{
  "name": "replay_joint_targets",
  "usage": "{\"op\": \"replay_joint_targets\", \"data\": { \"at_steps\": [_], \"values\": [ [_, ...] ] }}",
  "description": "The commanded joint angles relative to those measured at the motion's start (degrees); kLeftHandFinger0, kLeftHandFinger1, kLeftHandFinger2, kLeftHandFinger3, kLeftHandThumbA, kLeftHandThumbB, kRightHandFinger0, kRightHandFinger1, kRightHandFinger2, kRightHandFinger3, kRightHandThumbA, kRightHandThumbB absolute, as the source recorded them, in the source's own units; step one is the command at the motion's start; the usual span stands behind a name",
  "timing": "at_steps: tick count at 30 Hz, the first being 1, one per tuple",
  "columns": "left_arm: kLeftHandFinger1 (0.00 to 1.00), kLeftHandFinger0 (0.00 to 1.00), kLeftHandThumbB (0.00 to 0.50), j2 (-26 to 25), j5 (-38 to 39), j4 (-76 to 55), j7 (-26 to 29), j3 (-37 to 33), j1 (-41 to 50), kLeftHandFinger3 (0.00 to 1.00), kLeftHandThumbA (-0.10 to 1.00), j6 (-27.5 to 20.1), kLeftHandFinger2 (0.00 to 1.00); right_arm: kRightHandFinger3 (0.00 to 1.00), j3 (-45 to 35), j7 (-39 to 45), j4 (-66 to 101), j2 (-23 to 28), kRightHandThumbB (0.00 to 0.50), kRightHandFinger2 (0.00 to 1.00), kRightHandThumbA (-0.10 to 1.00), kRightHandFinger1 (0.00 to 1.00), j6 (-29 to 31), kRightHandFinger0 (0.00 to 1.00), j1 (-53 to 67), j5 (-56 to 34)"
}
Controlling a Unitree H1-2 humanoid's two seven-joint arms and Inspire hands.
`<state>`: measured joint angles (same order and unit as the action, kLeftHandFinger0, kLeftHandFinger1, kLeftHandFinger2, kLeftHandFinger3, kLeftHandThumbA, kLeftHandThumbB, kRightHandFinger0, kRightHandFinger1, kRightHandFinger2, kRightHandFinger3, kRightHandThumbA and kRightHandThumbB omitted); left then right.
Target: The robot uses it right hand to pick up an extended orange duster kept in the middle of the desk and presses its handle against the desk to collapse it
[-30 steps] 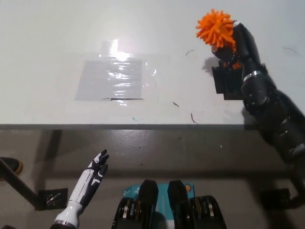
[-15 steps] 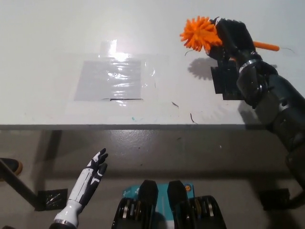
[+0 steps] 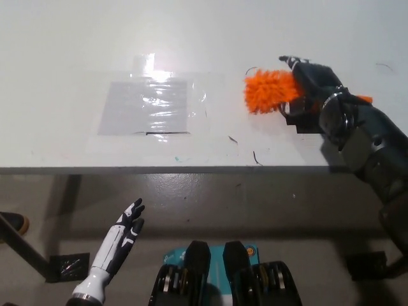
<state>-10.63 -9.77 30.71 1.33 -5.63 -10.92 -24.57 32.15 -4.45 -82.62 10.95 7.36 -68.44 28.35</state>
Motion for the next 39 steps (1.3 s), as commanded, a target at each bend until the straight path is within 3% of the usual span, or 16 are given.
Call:
{"op": "replay_joint_targets", "data": {
  "at_steps": [1, 6, 9, 10, 11, 14, 16, 18, 26, 27, 29, 30, 33, 35, 38, 39],
  "values": [
    [1.0, 1.0, 0.5, -1.3, -0.9, -1.9, 1.7, 0.6, -0.3, 1.0, 1.0, -2.4, 1.0, 1.0, -1.3, 10.5, 1.8, 2.1, 0.499, 1.0, 0.91, 1.0, -6.3, 1.0, -6.8, -0.6],
    [1.0, 1.0, 0.5, -1.2, -0.8, -1.6, 1.8, 0.6, -0.3, 1.0, 1.0, -2.4, 1.0, 1.0, -10.6, 13.7, 10.1, 5.4, 0.5, 1.0, 0.98, 1.0, -1.2, 1.0, -6.6, -8.6],
    [1.0, 1.0, 0.5, -1.2, -0.6, -1.5, 1.6, 0.6, -0.3, 1.0, 1.0, -2.4, 1.0, 1.0, -15.3, 17.4, 30.1, 8.8, 0.442, 1.0, 1.0, 1.0, -5.8, 1.0, -2.4, -11.4],
    [1.0, 1.0, 0.5, -1.2, -0.6, -1.5, 1.6, 0.6, -0.3, 1.0, 1.0, -2.4, 1.0, 1.0, -16.9, 18.4, 36.2, 9.7, 0.442, 1.0, 1.0, 1.0, -6.9, 1.0, -1.2, -12.9],
    [1.0, 1.0, 0.5, -1.1, -0.4, -1.4, 1.5, 0.6, -0.2, 1.0, 1.0, -2.4, 1.0, 1.0, -17.7, 18.8, 41.5, 10.9, 0.483, 1.0, 1.0, 1.0, -8.6, 1.0, -0.5, -12.9],
    [1.0, 1.0, 0.5, -1.1, -0.6, -1.3, 1.7, 0.4, -0.2, 1.0, 1.0, -2.4, 1.0, 1.0, -20.9, 20.3, 47.6, 11.3, 0.495, 1.0, 1.0, 1.0, -9.3, 1.0, 0.6, -16.0],
    [1.0, 1.0, 0.5, -1.3, -0.6, -1.3, 1.7, 0.2, -0.1, 1.0, 1.0, -2.4, 1.0, 1.0, -28.4, 20.9, 65.9, 12.2, 0.486, 1.0, 1.0, 1.0, -13.9, 1.0, 1.6, -25.6],
    [1.0, 1.0, 0.5, -1.2, -0.9, -1.1, 1.8, 0.2, -0.3, 1.0, 1.0, -2.4, 1.0, 1.0, -32.8, 19.0, 75.1, 12.2, 0.5, 1.0, 1.0, 1.0, -14.1, 1.0, 1.3, -30.5],
    [1.0, 1.0, 0.5, -1.3, -0.7, -0.8, 1.7, 0.3, -0.9, 1.0, 1.0, -2.4, 1.0, 1.0, -38.4, 13.7, 98.1, 11.5, 0.5, 1.0, 1.0, 1.0, -19.9, 1.0, 4.6, -31.3],
    [1.0, 1.0, 0.5, -1.4, -1.0, -0.6, 1.8, 0.0, -0.9, 1.0, 1.0, -2.4, 1.0, 1.0, -39.1, 11.3, 104.9, 10.7, 0.474, 1.0, 1.0, 1.0, -18.5, 1.0, 8.8, -30.1],
    [1.0, 1.0, 0.5, -1.4, -1.1, -0.5, 1.8, -0.1, -0.8, 1.0, 1.0, -2.4, 1.0, 1.0, -39.5, 10.4, 108.0, 10.3, 0.476, 1.0, 1.0, 1.0, -18.1, 1.0, 10.7, -29.5],
    [1.0, 1.0, 0.5, -1.3, -0.9, -0.2, 1.7, -0.5, -1.1, 1.0, 1.0, -2.4, 1.0, 1.0, -39.8, 8.8, 114.2, 9.4, 0.43, 1.0, 1.0, 1.0, -16.8, 1.0, 16.6, -28.0],
    [1.0, 1.0, 0.5, -1.3, -0.9, -0.1, 1.6, -0.7, -1.3, 1.0, 1.0, -2.4, 1.0, 1.0, -40.1, 8.2, 117.1, 9.0, 0.43, 1.0, 1.0, 1.0, -16.6, 1.0, 19.2, -27.4],
    [1.0, 1.0, 0.5, -1.1, -1.3, 0.2, 1.2, -0.5, -1.9, 1.0, 1.0, -2.4, 1.0, 1.0, -38.2, 6.9, 125.2, 7.1, 0.408, 1.0, 1.0, 1.0, -12.2, 1.0, 32.2, -25.6],
    [1.0, 1.0, 0.5, -1.0, -1.5, 0.7, 1.5, -0.6, -2.4, 1.0, 1.0, -2.4, 1.0, 1.0, -37.7, 7.3, 126.3, 7.2, 0.427, 1.0, 1.0, 1.0, -11.5, 1.0, 35.0, -25.8],
    [1.0, 1.0, 0.5, -1.0, -0.8, 1.6, 1.0, -0.5, -4.0, 1.0, 1.0, -2.4, 1.0, 1.0, -36.6, 6.8, 127.2, 6.5, 0.418, 1.0, 1.0, 1.0, -7.2, 1.0, 41.9, -25.9]
  ]
}}
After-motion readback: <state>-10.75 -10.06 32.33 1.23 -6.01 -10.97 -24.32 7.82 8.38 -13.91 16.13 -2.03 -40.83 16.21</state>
